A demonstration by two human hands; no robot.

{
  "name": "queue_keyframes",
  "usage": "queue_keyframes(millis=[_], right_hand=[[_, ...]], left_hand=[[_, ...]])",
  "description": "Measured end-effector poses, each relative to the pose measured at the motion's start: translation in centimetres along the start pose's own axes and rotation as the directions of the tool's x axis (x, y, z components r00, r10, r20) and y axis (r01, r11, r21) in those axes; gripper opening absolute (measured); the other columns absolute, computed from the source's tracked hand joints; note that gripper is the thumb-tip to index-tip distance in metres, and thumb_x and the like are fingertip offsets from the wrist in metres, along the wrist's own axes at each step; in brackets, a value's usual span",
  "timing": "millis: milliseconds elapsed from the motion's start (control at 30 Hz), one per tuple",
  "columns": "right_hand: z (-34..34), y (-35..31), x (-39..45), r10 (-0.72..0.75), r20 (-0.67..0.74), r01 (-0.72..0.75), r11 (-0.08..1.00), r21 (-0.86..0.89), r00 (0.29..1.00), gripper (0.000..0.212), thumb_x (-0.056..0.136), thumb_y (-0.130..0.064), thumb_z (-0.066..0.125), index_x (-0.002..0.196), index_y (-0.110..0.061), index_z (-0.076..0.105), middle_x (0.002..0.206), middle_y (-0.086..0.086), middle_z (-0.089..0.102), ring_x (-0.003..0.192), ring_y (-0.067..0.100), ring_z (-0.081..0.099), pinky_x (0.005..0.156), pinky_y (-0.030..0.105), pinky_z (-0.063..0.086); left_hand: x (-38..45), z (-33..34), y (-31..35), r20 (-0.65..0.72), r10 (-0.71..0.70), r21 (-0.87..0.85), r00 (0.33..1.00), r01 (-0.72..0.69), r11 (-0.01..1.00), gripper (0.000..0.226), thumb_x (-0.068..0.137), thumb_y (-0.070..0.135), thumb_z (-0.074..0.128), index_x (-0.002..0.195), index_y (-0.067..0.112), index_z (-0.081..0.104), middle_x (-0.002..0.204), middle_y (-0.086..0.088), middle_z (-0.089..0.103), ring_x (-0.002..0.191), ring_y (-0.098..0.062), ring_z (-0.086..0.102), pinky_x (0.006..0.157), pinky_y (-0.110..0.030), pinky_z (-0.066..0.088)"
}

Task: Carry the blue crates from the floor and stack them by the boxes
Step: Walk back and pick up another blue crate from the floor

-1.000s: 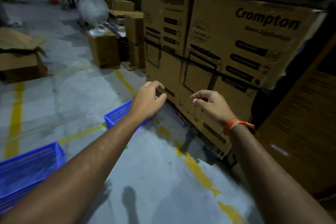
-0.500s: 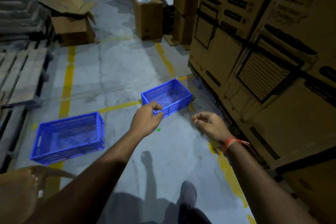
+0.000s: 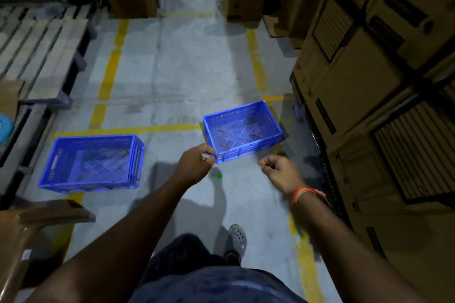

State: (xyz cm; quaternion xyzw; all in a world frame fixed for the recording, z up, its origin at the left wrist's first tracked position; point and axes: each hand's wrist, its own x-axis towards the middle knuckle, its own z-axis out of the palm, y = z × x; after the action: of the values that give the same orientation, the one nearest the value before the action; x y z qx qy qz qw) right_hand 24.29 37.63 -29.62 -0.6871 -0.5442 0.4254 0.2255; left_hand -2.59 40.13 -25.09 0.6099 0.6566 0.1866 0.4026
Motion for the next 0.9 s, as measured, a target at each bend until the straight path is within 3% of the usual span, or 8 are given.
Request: queue_keyframes(millis=[233,367,433,500,567,667,800,900], right_hand=[[-1.5,1.0,11.1,0.069,0.031,-0.070,0.997,0.019,0.997,0.012,0.084,-0.013,0.063,0.089,-0.019,0.072,0.088,-0.004,0.074,0.079,0.009,0.066,0.080,0.023,0.050],[-2.4,2.2,18.2,0.132,0.068,-0.137,0.989,0.064,0.989,0.015,0.085,-0.004,0.063,0.093,-0.013,0.072,0.092,0.000,0.073,0.082,0.005,0.063,0.083,0.023,0.048],[-3.1,2.9,21.9,0.148,0.067,-0.150,0.988,0.035,0.987,0.018,0.084,0.000,0.064,0.094,-0.012,0.071,0.091,0.000,0.071,0.077,-0.007,0.062,0.082,0.022,0.047],[-3.7,3.6,25.9,0.176,0.056,-0.175,0.984,-0.018,0.983,0.018,0.083,0.001,0.067,0.094,-0.013,0.072,0.087,-0.001,0.070,0.069,-0.014,0.060,0.077,0.013,0.045],[-4.1,4.8,30.1,0.178,0.043,-0.175,0.982,-0.072,0.983,0.015,0.081,-0.004,0.070,0.094,-0.010,0.073,0.086,-0.001,0.068,0.072,-0.010,0.061,0.071,0.001,0.040],[-3.8,7.8,35.9,0.178,0.071,-0.162,0.969,-0.187,0.982,0.023,0.076,-0.021,0.070,0.097,-0.015,0.075,0.095,0.002,0.071,0.086,0.012,0.064,0.074,0.010,0.041],[-1.7,12.3,43.4,0.277,0.097,-0.254,0.946,-0.202,0.956,0.023,0.077,-0.013,0.072,0.097,-0.023,0.075,0.094,0.002,0.069,0.083,0.017,0.064,0.083,0.024,0.049],[0.7,16.9,49.3,0.251,0.126,-0.217,0.948,-0.234,0.960,0.025,0.077,-0.013,0.074,0.102,-0.020,0.074,0.094,0.004,0.065,0.083,0.018,0.061,0.080,0.021,0.045]], left_hand=[[10.8,2.8,-0.7,0.027,-0.152,-0.089,0.988,0.153,0.984,0.030,0.089,0.034,0.063,0.113,0.018,0.067,0.114,0.000,0.070,0.095,-0.015,0.069,0.090,-0.033,0.051],[18.3,4.3,-1.8,0.006,-0.218,-0.199,0.976,0.215,0.956,0.033,0.076,0.044,0.059,0.103,0.027,0.063,0.102,0.002,0.069,0.088,-0.018,0.070,0.086,-0.037,0.054],[22.2,5.2,-3.1,0.014,-0.247,-0.190,0.969,0.245,0.951,0.031,0.075,0.043,0.060,0.100,0.025,0.063,0.094,-0.001,0.070,0.087,-0.024,0.071,0.078,-0.033,0.051],[25.9,6.1,-4.6,0.018,-0.263,-0.132,0.965,0.263,0.956,0.045,0.073,0.051,0.058,0.105,0.021,0.065,0.098,-0.004,0.072,0.092,-0.026,0.070,0.078,-0.031,0.050],[29.3,7.5,-6.2,-0.007,-0.299,-0.102,0.954,0.297,0.949,0.064,0.065,0.059,0.051,0.112,0.019,0.067,0.111,-0.005,0.072,0.100,-0.027,0.068,0.088,-0.037,0.052],[33.3,9.9,-8.5,-0.024,-0.343,-0.055,0.939,0.342,0.938,0.054,0.071,0.049,0.058,0.114,0.019,0.069,0.118,-0.005,0.070,0.108,-0.028,0.064,0.095,-0.041,0.050],[38.1,13.9,-11.9,-0.050,-0.378,-0.041,0.925,0.376,0.926,0.040,0.078,0.031,0.070,0.116,0.019,0.070,0.121,-0.003,0.068,0.113,-0.025,0.061,0.098,-0.039,0.048],[42.3,18.6,-16.2,-0.103,-0.445,-0.043,0.890,0.443,0.896,0.038,0.081,0.019,0.077,0.118,0.017,0.070,0.123,-0.005,0.068,0.116,-0.026,0.061,0.098,-0.038,0.045]])
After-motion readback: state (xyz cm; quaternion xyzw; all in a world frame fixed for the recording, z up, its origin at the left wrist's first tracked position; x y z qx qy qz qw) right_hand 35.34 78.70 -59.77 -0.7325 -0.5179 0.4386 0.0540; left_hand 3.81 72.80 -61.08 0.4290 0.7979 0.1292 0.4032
